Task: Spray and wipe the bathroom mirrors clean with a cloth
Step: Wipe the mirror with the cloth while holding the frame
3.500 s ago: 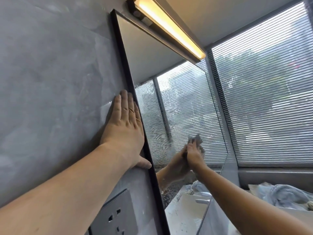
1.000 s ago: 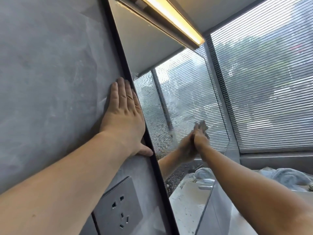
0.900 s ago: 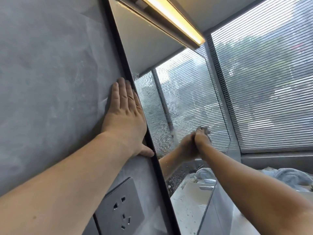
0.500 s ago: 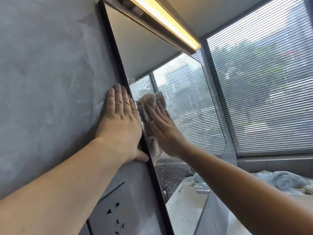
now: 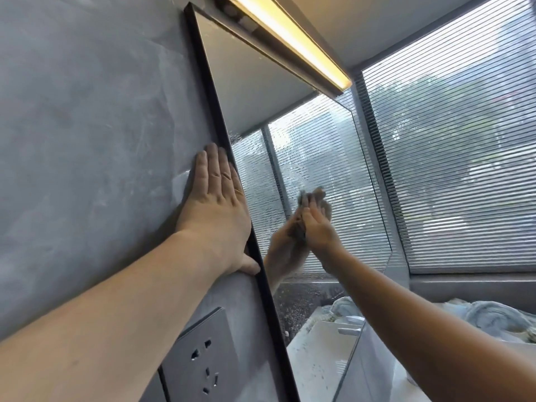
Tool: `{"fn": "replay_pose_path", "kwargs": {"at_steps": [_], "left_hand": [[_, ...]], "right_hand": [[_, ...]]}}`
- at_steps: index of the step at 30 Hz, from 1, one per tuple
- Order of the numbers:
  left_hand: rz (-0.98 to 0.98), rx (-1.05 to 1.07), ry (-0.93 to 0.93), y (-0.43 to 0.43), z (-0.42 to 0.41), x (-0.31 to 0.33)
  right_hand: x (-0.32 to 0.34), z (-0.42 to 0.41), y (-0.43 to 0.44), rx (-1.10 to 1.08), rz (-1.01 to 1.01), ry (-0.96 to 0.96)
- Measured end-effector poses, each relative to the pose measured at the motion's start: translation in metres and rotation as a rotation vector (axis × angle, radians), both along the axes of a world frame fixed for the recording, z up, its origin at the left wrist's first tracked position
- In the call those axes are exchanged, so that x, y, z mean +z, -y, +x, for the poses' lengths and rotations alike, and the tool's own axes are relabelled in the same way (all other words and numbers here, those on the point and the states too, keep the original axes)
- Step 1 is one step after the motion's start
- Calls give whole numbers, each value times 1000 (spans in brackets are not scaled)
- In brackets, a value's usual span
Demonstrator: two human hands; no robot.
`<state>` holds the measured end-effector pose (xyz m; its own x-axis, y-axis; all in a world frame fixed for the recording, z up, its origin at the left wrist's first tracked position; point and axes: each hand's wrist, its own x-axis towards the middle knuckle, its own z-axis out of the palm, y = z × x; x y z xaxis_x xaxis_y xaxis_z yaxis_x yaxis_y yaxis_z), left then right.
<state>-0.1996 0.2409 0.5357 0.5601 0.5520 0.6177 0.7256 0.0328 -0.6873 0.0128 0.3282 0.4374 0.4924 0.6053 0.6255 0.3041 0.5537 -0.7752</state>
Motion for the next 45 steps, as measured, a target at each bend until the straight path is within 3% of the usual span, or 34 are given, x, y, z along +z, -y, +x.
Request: {"fn": "replay_pose_path", "kwargs": {"at_steps": [5,8,11,17,21,24,26,29,31,33,35,39,41,45], "left_hand": [[2,14,24,2,1,-1],[-8,16,32,4,1,-2],[5,-9,36,2,-1,-1],[16,-17,22,1,-2,-1],[14,-18,28,2,-2,-1],[13,-16,29,3,-1,-1],[9,-17,35,4,-1,-2],[17,-11,46,6,0,-1],[17,-11,50,8,-1,-2],[15,-15,52,10,-2,-3],[11,-16,50,11,-3,-2],[4,-16,51,12,-3,-3],[-1,-23,57,13,-3,-3],[-2,-20,63,12,-2,-3]], "right_hand": [[42,-70,41,-99,295,628],[43,-63,41,-146,338,762],[28,-31,24,-130,225,659],[-48,38,-18,-103,-148,115],[-78,53,-21,-119,-374,-76],[-70,25,-2,-110,-353,-44],[-72,-7,20,-56,-197,78],[-97,-58,54,-35,72,451],[-123,-77,66,-118,128,701],[-151,-69,63,-166,117,771],[-166,-54,57,-197,26,680],[-127,-56,78,-65,-121,91],[-136,-54,76,-31,-177,-21],[-234,-55,55,-46,-281,297]]}}
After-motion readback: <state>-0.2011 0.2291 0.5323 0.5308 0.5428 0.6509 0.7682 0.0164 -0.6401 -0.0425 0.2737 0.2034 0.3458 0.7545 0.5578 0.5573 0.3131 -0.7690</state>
